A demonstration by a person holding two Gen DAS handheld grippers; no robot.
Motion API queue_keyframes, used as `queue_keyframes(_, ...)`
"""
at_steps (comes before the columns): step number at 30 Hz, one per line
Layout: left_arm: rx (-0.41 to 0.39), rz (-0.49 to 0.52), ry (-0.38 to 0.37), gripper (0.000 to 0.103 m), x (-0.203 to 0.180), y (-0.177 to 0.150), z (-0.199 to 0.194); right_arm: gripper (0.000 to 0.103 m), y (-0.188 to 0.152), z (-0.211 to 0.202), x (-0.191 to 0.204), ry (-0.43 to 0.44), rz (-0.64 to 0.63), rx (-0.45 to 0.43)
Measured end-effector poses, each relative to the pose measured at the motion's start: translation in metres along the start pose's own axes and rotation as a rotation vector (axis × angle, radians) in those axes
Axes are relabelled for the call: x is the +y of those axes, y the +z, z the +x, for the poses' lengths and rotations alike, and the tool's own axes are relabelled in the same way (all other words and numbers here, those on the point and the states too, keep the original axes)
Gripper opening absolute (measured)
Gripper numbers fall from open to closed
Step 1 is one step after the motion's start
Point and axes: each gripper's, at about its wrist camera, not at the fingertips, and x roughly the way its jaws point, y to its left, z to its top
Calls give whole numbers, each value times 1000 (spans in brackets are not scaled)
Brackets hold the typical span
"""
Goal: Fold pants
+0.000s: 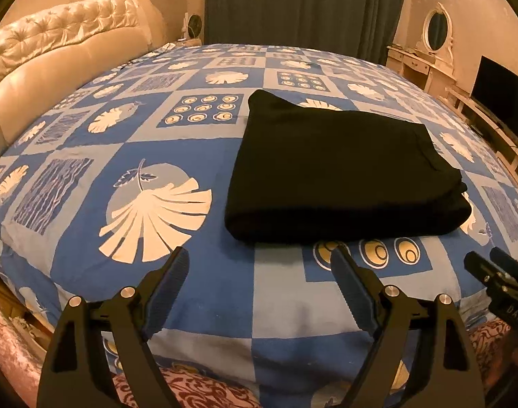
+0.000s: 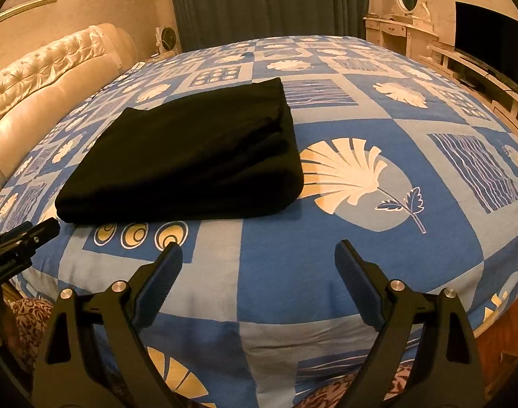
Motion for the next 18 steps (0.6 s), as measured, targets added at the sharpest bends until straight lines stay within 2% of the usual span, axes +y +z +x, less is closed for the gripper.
queue_keyframes(18,23,-21,0,84,2,-2,3,91,-2,2,6,5,-2,8)
